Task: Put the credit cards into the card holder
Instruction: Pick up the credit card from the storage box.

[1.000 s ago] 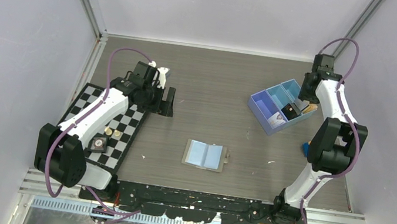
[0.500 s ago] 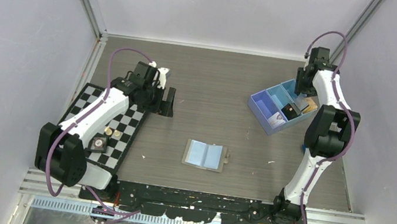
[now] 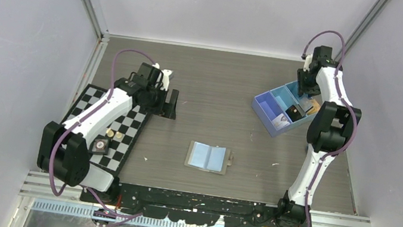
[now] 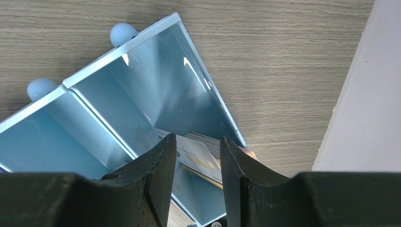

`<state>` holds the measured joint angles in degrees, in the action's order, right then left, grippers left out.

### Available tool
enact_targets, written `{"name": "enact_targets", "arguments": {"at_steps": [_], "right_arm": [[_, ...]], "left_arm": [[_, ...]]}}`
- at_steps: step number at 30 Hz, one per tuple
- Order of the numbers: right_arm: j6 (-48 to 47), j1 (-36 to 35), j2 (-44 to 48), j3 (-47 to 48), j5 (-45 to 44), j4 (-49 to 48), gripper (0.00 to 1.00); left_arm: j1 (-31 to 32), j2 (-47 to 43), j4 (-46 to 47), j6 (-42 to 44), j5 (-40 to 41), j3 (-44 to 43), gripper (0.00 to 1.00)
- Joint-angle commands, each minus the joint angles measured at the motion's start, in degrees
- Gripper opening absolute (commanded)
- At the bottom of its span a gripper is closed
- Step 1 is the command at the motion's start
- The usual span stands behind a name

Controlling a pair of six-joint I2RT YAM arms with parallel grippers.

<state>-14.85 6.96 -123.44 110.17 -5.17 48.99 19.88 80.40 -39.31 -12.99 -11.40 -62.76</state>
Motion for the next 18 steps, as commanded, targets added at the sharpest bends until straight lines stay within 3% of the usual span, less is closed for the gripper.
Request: {"name": "enact_targets", "arguments": {"at_steps": [1,9,18], "right_arm": [[-1.6,0.1,-1.2,2.7,1.8,1.3,0.43],[-1.7,-0.4,-0.9,2.6,2.1,2.2,0.36],[-1.6,-1.3,1.4,1.1,0.5,2.2,0.36]], "left_arm": [[0.2,0.0,0.4,1.0,-0.3,-0.3,0.84],[0.2,-0.2,0.5,1.0,-0.4,-0.2,0.84],[0.2,-0.3,0.4,0.9,-0.7,-0.2,0.84]]}}
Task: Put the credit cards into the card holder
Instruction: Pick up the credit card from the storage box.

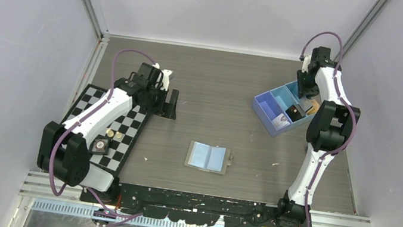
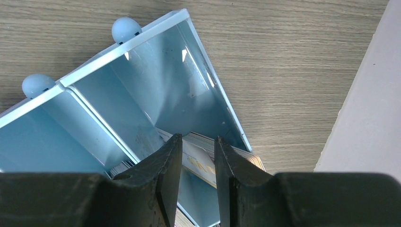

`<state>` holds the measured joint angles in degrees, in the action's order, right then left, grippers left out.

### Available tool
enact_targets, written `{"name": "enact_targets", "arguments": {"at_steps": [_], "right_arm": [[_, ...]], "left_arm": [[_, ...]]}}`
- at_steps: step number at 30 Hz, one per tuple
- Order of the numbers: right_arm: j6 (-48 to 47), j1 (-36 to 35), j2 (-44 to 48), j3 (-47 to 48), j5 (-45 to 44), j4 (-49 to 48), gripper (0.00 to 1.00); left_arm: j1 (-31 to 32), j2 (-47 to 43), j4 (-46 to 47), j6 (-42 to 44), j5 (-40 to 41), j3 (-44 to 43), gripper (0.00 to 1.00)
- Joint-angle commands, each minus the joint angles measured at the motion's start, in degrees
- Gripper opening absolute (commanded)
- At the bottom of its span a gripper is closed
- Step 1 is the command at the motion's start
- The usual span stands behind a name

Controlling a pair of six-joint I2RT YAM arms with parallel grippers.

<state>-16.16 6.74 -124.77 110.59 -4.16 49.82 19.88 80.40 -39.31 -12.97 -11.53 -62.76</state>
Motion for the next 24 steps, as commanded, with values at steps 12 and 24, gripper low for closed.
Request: {"name": "enact_targets", "arguments": {"at_steps": [12,24], "right_arm": [[-0.4,-2.8,3.7,-0.3,-2.8,1.2,0.32],[-0.2,-3.2,4.0,-0.4,-4.8,2.1,0.08]], "left_arm": [[0.2,-0.2,0.3,0.9,-0.9,-0.3,0.84],[0.2,-0.1,0.3,0.8,-0.9,-0.3,0.84]]}}
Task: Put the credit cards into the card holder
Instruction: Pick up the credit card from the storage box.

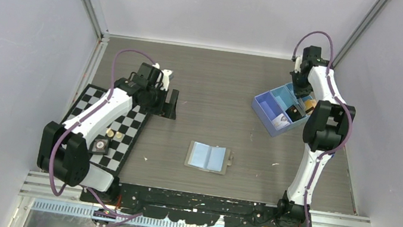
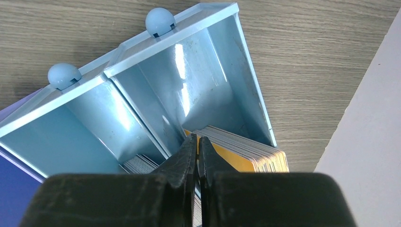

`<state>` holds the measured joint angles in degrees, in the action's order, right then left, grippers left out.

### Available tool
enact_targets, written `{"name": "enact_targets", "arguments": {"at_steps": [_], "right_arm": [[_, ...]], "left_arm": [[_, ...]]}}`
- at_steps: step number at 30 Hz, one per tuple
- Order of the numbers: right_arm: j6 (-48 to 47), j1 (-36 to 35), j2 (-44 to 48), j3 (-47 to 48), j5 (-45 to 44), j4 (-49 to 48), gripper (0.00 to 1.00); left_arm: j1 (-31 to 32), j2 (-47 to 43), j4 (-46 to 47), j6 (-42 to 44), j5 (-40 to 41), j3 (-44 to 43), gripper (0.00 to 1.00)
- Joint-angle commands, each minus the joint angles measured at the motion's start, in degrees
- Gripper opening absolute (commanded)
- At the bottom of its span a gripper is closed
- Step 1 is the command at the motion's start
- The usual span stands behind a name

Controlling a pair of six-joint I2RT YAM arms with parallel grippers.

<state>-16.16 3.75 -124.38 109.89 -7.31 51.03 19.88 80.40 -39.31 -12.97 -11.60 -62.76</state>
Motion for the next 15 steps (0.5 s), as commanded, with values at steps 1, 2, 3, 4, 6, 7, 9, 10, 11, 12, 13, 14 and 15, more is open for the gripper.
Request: {"name": "enact_targets", "arguments": {"at_steps": [1,2,3,4,6,7,9,10,11,12,13,14,15], "right_arm": [[-0.2,-0.2,3.7,0.2,-1.8,0.9,0.05],[0.0,-0.2,3.9,0.3,-1.9,0.9,0.02],[0.1,-0.2,4.2,0.4,-2.1,0.9,0.01],[0.4,-0.2,4.5,0.4,-2.4,0.9,0.01],[0.6,-0.2,5.6,0.1,-2.9,0.4,0.01],[0.7,-0.2,6.4,-0.2,-3.2,-0.1,0.01],[1.1,-0.2,8.1,-1.2,-4.2,-1.9,0.01],[1.3,-0.2,8.9,-1.6,-5.1,-2.6,0.01],[1.8,-0.2,9.8,-2.0,-5.9,-3.5,0.01],[2.1,-0.2,10.7,-2.5,-6.7,-4.3,0.01],[2.3,-0.2,11.6,-2.9,-7.4,-5.1,0.01],[2.6,-0.2,12.6,-3.4,-8.1,-5.7,0.01],[2.8,-0.2,13.9,-3.8,-8.6,-6.5,0.01]], "left_arm": [[0.2,-0.1,0.3,0.8,-0.9,-0.3,0.84],[0.2,-0.2,0.3,0.9,-0.9,-0.3,0.84],[0.2,-0.1,0.3,0.8,-0.9,-0.3,0.84],[0.2,-0.2,0.3,0.8,-0.9,-0.3,0.84],[0.2,-0.1,0.3,0.8,-0.9,-0.3,0.84],[0.2,-0.2,0.3,0.9,-0.9,-0.3,0.84],[0.2,-0.1,0.2,0.8,-0.9,-0.3,0.84],[0.2,-0.2,0.2,0.8,-0.9,-0.3,0.84],[0.2,-0.2,0.2,0.8,-0.9,-0.3,0.84],[0.2,-0.2,0.2,0.8,-0.9,-0.4,0.84],[0.2,-0.2,0.2,0.8,-0.9,-0.3,0.84],[0.2,-0.2,0.2,0.8,-0.8,-0.3,0.84],[0.2,-0.3,0.2,0.8,-0.9,-0.4,0.84]]}}
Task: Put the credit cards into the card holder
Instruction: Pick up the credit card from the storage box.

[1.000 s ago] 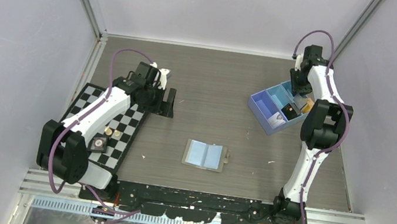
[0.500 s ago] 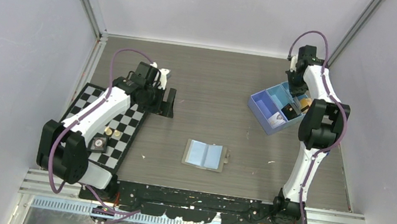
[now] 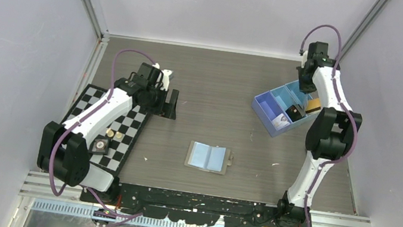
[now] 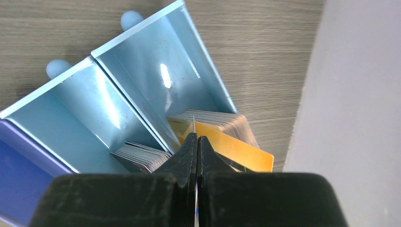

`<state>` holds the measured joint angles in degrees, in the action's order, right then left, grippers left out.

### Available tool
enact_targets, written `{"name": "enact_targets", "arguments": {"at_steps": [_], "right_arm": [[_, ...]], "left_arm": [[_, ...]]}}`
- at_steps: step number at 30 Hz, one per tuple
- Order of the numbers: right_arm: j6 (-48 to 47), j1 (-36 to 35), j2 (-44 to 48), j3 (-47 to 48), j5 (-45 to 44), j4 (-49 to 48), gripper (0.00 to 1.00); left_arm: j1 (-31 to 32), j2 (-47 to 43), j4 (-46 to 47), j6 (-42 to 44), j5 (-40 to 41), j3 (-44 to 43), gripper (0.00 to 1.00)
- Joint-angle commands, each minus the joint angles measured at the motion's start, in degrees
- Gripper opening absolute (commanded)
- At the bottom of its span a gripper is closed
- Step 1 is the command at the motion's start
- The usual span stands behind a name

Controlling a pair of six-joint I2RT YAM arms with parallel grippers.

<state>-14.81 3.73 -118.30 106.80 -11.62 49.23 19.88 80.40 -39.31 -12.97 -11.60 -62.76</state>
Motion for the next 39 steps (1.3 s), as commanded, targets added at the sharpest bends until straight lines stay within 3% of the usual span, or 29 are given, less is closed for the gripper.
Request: {"name": "enact_targets", "arguments": {"at_steps": [1,13,20,24,34,39], "right_arm": [[1.6,-0.2,8.6,-1.0,-4.6,-5.0,0.01],[3.7,-0.5,11.7,-1.6,-1.5,-6.0,0.0],[9.6,-3.6,20.8,-5.6,5.8,-5.2,0.01],[14.4,-9.5,27.9,-10.8,10.5,-5.4,0.0],[25.6,-22.9,38.2,-21.8,31.1,-8.4,0.01],[30.7,-27.3,38.7,-29.3,47.4,-14.2,0.01]], "left_arm": [[0.2,-0.3,0.2,0.8,-0.9,-0.3,0.84],[0.2,-1.1,0.1,0.9,-1.1,-0.3,0.83],[0.3,-1.5,1.7,1.8,-8.8,-0.4,0.79],[1.3,-2.8,4.0,2.7,-14.1,0.4,0.75],[10.1,-8.5,8.7,7.3,-22.7,3.1,0.73],[12.2,-12.3,12.8,7.4,-28.9,5.3,0.75]]}}
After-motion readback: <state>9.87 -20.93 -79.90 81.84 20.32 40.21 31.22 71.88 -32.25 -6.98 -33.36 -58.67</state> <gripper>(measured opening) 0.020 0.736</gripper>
